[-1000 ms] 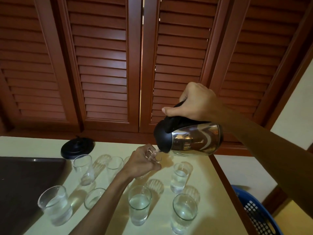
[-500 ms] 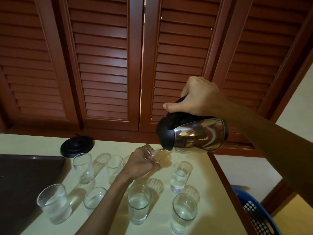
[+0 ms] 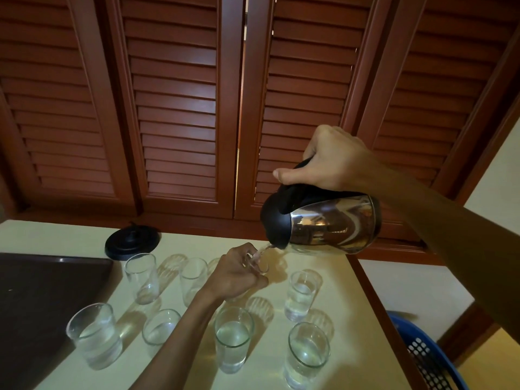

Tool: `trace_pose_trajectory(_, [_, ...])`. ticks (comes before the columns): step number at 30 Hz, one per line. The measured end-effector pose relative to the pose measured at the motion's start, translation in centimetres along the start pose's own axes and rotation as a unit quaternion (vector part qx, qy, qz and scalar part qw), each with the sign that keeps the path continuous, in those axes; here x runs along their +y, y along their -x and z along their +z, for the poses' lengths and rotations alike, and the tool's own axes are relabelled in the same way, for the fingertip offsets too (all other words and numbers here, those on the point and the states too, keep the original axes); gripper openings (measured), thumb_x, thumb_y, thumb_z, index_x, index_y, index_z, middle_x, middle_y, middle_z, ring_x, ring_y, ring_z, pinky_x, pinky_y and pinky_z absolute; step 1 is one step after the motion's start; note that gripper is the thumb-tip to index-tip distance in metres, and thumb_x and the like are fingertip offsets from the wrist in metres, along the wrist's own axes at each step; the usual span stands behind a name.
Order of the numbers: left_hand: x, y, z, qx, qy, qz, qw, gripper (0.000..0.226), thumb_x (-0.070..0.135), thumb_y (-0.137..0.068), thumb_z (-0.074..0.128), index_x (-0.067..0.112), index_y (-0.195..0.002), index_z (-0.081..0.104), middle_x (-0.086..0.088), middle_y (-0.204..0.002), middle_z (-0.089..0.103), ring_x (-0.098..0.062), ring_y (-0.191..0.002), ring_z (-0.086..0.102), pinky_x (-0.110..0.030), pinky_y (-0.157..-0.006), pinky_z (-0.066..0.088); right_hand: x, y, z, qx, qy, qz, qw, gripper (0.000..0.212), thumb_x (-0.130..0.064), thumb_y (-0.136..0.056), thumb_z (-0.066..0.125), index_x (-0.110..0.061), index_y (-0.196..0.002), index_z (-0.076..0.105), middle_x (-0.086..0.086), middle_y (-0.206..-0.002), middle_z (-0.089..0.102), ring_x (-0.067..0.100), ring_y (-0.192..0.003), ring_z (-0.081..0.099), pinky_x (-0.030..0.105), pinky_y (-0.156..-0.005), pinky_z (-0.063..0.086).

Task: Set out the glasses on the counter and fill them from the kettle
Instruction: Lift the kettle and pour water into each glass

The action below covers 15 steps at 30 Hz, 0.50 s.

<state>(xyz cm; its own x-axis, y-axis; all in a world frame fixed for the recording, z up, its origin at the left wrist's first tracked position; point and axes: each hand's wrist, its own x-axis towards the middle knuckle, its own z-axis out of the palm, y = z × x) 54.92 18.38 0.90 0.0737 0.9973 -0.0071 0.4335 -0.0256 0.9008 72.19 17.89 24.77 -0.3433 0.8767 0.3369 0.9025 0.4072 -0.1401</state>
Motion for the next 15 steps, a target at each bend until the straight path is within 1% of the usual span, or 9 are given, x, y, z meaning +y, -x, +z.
trace_pose_trajectory(2, [0.0,0.0,0.1,-0.002,0.0,0.005,1.0,0.03,0.016,-0.054,0.079,0.022,-0.081,0.066,0.009,-0.072,0.069,-0.006,-0.063,0.06,-0.016,-0.057,0.045,0.1,0.0,0.1,0.0,0.0,0.002,1.0,0.061,-0.072,-0.074,0.072,-0.013,-0.06,0.074,-0.003,-0.048,0.061,0.017,-0.057,0.066,0.027,-0.055,0.046])
trace_pose_trajectory(4, [-0.1,0.0,0.1,-0.005,0.005,0.004,1.0,0.031,0.019,-0.051,0.077,0.022,-0.08,0.066,0.01,-0.071,0.068,-0.007,-0.063,0.061,-0.023,-0.062,0.047,0.1,0.1,0.3,0.004,0.001,0.006,1.0,0.062,-0.073,-0.074,0.072,-0.013,-0.058,0.072,-0.005,-0.044,0.055,0.015,-0.052,0.06,0.026,-0.053,0.043])
trace_pose_trajectory(6, [-0.1,0.0,0.2,-0.006,0.006,0.003,1.0,0.03,0.017,-0.053,0.078,0.021,-0.081,0.067,0.011,-0.07,0.068,-0.006,-0.062,0.06,-0.022,-0.061,0.047,0.2,0.1,0.6,0.005,0.0,0.007,1.0,0.062,-0.073,-0.074,0.072,-0.013,-0.057,0.072,-0.006,-0.043,0.052,0.014,-0.051,0.057,0.026,-0.053,0.041])
trace_pose_trajectory(10, [0.0,0.0,0.2,-0.009,0.011,0.015,1.0,0.029,0.016,-0.052,0.077,0.021,-0.078,0.065,0.011,-0.068,0.065,-0.008,-0.063,0.059,-0.025,-0.064,0.046,0.8,0.1,1.2,0.006,-0.017,0.013,1.0,0.064,-0.073,-0.074,0.071,-0.01,-0.063,0.077,-0.005,-0.045,0.055,0.014,-0.051,0.057,0.025,-0.051,0.039])
trace_pose_trajectory(13, [0.1,0.2,0.3,-0.021,0.006,0.024,0.999,0.031,0.004,-0.06,0.082,0.022,-0.08,0.066,0.015,-0.066,0.065,0.002,-0.057,0.058,-0.013,-0.057,0.045,1.7,0.6,2.2,0.018,-0.039,0.013,0.999,0.065,-0.069,-0.076,0.073,-0.006,-0.058,0.073,-0.004,-0.04,0.048,0.013,-0.042,0.047,0.023,-0.046,0.035])
trace_pose_trajectory(15, [0.0,0.2,0.4,-0.022,0.012,0.029,0.999,0.033,0.001,-0.06,0.082,0.021,-0.081,0.066,0.015,-0.066,0.064,0.002,-0.056,0.057,-0.013,-0.055,0.044,2.5,1.0,3.2,0.027,-0.067,0.009,0.997,0.068,-0.067,-0.076,0.073,-0.002,-0.058,0.071,0.005,-0.041,0.05,0.014,-0.04,0.045,0.022,-0.044,0.032])
